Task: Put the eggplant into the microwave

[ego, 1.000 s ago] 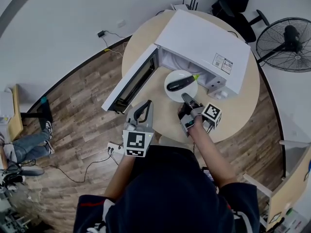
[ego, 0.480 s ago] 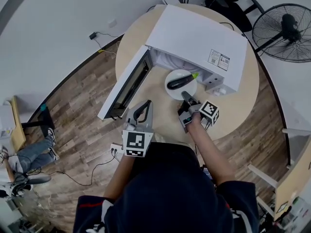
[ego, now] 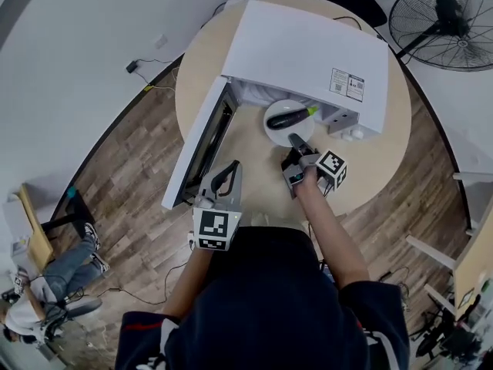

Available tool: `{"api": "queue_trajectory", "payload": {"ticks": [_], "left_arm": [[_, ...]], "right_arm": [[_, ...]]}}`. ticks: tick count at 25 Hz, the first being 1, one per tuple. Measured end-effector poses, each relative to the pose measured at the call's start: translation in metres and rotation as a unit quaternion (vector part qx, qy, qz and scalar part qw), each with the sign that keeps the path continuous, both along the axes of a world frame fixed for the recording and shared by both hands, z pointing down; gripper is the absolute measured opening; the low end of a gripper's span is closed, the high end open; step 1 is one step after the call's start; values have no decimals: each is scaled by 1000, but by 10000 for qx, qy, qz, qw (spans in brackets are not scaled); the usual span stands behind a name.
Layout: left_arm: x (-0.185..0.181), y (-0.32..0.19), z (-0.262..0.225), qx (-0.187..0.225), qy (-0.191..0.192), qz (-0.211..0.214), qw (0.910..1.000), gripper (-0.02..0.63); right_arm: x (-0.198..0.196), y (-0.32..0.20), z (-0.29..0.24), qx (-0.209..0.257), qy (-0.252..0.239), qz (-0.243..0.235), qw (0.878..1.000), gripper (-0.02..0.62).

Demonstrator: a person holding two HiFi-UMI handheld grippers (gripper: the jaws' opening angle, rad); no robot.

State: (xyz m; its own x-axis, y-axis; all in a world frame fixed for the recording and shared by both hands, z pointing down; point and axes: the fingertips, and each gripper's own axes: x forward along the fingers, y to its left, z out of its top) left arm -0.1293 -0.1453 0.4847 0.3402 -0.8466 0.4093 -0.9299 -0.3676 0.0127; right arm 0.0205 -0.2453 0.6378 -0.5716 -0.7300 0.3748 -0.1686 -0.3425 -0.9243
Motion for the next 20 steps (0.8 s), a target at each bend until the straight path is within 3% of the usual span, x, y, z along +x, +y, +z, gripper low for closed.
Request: {"api": "queue_trajectory", "payload": {"ticks": [9, 20], "left_arm": [[-5, -13, 15, -214, 98, 292, 9993, 16], [-12, -20, 15, -217, -10, 321, 9993, 16]], "right_arm": [[-5, -26, 19, -99, 12, 380, 9992, 26], [-3, -49, 33, -148, -13, 676, 9976, 26]]}}
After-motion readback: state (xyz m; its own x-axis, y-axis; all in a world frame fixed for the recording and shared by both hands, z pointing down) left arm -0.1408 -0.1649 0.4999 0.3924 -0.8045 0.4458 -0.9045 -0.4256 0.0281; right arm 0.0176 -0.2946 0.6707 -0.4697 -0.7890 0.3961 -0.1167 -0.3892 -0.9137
